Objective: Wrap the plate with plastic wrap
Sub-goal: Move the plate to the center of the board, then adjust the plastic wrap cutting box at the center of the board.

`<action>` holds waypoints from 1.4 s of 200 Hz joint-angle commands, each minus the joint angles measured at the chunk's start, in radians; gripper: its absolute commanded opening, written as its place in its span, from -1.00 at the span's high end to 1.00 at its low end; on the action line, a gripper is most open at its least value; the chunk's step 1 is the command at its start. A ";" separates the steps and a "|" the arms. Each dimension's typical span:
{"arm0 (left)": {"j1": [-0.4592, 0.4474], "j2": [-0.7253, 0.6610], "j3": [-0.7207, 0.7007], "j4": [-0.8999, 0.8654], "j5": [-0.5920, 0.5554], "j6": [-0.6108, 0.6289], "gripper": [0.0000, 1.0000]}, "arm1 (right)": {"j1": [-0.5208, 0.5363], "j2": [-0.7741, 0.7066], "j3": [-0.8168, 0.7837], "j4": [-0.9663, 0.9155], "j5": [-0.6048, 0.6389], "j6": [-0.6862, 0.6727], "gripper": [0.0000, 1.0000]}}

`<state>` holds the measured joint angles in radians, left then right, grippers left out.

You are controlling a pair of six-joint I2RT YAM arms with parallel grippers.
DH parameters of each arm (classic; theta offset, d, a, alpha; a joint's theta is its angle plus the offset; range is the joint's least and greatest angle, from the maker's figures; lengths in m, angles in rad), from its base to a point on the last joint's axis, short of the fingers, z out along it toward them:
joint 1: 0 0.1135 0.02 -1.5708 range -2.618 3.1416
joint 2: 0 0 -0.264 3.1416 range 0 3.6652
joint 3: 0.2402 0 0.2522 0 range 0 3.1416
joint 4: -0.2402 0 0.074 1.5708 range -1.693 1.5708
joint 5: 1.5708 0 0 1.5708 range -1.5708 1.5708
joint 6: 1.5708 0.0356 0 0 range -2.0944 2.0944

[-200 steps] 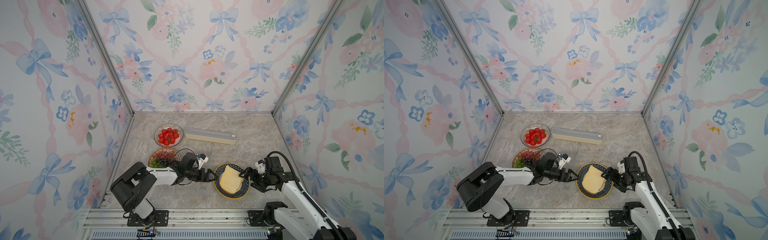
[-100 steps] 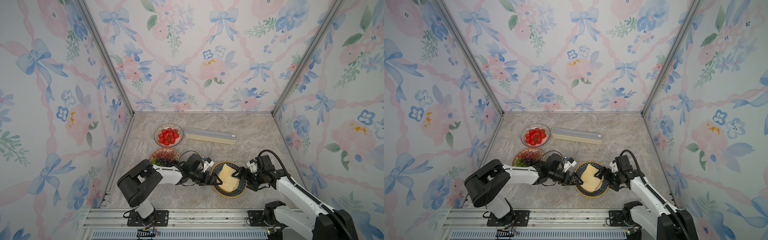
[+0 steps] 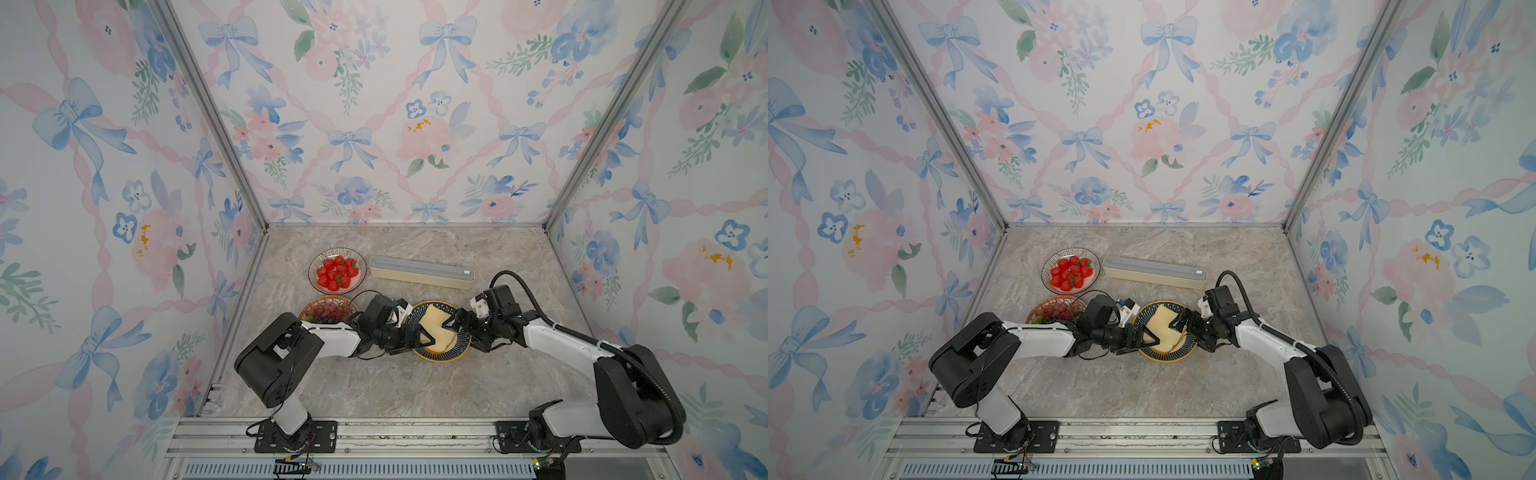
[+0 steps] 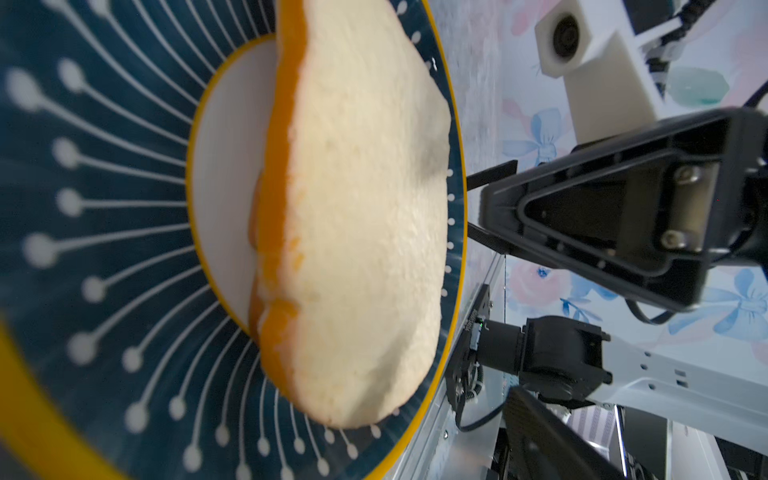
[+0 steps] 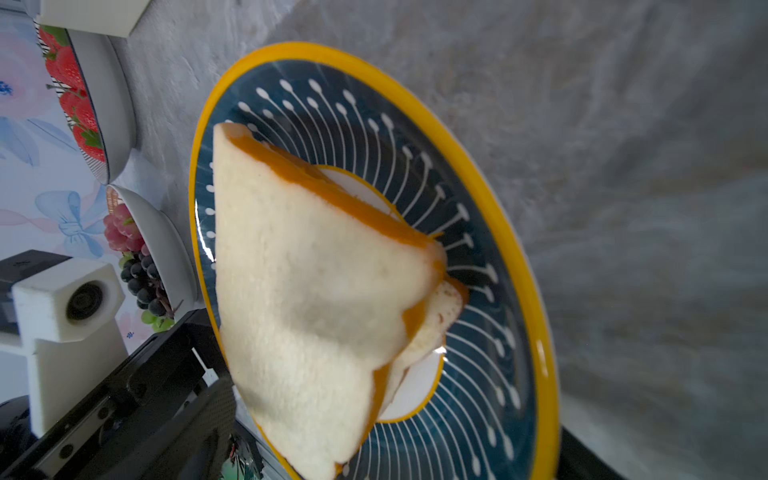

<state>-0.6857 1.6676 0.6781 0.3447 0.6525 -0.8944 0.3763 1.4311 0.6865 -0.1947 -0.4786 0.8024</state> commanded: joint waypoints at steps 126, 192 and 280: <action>0.261 -0.108 0.163 -0.197 -0.219 0.310 -0.96 | -0.130 0.060 0.111 0.032 0.025 -0.122 -0.94; 0.397 0.062 0.572 -0.287 -0.481 0.533 -0.96 | -0.259 0.006 0.183 0.063 0.059 -0.169 -0.94; 0.392 0.523 1.009 -0.393 -0.394 0.570 -0.96 | -0.236 -0.030 0.184 0.022 0.136 -0.215 -0.94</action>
<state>-0.2859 2.1365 1.6318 0.0280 0.2260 -0.3511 0.1341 1.4380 0.8463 -0.1173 -0.3805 0.6403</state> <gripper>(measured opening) 0.980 0.970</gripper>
